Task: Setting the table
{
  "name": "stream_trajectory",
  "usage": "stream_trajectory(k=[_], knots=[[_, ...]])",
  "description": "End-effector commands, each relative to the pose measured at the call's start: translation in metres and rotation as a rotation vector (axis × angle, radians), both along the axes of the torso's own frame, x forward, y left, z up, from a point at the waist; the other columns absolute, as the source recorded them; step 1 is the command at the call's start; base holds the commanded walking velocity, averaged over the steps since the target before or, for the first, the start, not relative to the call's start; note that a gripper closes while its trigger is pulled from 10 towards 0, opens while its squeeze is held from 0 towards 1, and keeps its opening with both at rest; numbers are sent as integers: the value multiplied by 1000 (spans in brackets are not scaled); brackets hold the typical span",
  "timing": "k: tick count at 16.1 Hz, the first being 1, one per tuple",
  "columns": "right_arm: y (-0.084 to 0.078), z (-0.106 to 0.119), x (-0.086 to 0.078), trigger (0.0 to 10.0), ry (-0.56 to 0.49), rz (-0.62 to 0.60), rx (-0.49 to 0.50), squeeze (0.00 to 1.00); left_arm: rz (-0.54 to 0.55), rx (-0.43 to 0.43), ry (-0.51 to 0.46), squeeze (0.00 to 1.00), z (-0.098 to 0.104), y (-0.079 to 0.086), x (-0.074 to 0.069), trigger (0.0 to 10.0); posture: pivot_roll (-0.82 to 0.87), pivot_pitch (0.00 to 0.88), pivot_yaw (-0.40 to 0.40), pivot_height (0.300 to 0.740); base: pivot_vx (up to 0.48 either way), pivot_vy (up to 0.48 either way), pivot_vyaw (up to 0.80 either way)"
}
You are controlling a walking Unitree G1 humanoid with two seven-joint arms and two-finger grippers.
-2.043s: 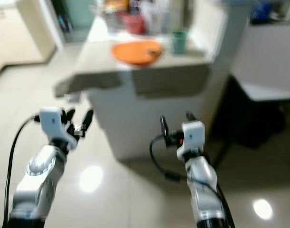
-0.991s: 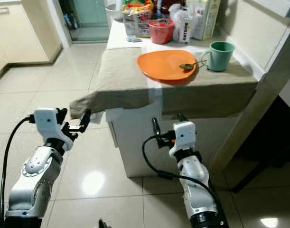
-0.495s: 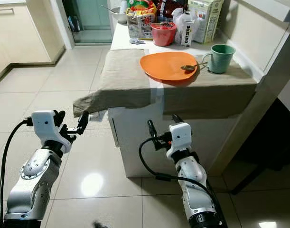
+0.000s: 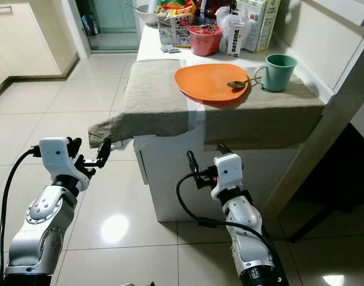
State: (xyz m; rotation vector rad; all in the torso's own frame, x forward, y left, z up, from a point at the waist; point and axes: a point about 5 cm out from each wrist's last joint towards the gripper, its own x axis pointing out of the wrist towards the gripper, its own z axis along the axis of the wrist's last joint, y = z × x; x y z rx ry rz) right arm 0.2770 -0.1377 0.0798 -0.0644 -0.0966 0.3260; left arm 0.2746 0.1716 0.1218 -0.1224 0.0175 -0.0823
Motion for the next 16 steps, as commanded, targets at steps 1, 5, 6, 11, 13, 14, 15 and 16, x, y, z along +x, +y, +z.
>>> stream_trajectory(k=[1,5,6,11,13,14,15,16], knots=[[1,0,-1,10000,6,9,7,0,4,19,-18,0,6,-2,0,10000,-110,0,60,740,0,0,0],[3,-1,-1,10000,10,14,9,0,9,34,-15,0,6,-1,0,10000,-107,0,58,740,295,122,0],[4,-1,-1,10000,11,18,9,0,6,50,-15,0,6,-1,0,10000,-106,0,58,740,412,247,0],[4,-1,-2,10000,15,21,9,0,7,59,-11,0,6,1,1,10000,-109,0,62,740,404,99,0],[4,-2,-3,10000,17,21,8,0,13,58,-19,0,7,2,2,10000,-110,0,62,740,133,0,0],[4,-2,-3,10000,18,21,8,0,16,65,-16,0,7,3,2,10000,-110,0,62,740,0,0,0],[3,-2,-3,10000,19,21,8,0,19,60,-14,0,6,3,2,10000,-109,0,61,740,0,0,0],[3,-2,-3,10000,20,19,9,0,21,59,-12,0,6,3,2,10000,-108,0,59,740,0,0,0]])
